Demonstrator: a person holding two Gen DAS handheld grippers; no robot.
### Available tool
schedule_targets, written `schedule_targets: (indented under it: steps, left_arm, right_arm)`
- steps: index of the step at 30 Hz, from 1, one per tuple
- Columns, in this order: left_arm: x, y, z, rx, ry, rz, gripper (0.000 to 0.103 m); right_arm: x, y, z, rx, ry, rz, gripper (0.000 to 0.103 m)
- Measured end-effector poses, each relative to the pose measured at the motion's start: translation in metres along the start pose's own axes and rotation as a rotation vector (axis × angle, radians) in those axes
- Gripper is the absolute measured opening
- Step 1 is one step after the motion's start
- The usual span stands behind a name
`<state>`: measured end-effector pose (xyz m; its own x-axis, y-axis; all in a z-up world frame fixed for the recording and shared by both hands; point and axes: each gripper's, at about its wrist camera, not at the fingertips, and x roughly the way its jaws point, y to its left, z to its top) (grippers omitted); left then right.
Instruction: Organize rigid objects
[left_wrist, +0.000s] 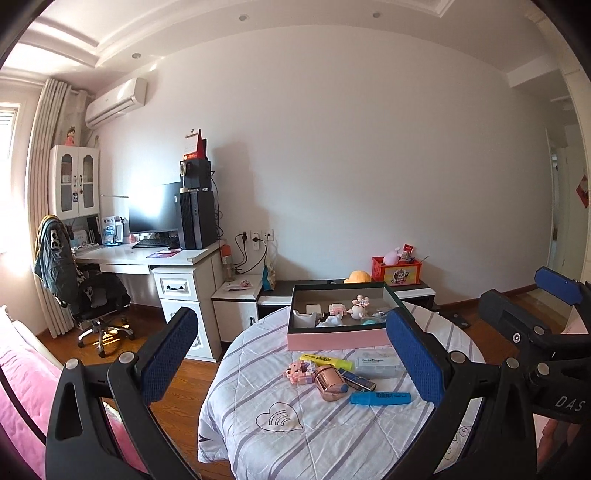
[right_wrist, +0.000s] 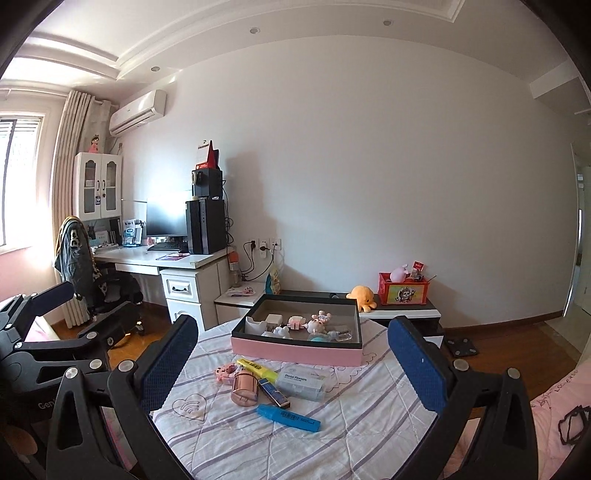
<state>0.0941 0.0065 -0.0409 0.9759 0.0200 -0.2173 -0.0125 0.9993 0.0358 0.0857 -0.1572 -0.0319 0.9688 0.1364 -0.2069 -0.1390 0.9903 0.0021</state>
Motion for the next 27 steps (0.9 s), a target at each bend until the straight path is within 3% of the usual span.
schedule_targets:
  steps: [27]
  left_arm:
    - [0.010, -0.005, -0.007, 0.002, 0.040, -0.027, 0.103]
  right_arm:
    - [-0.004, -0.003, -0.006, 0.006, 0.032, -0.039, 0.103]
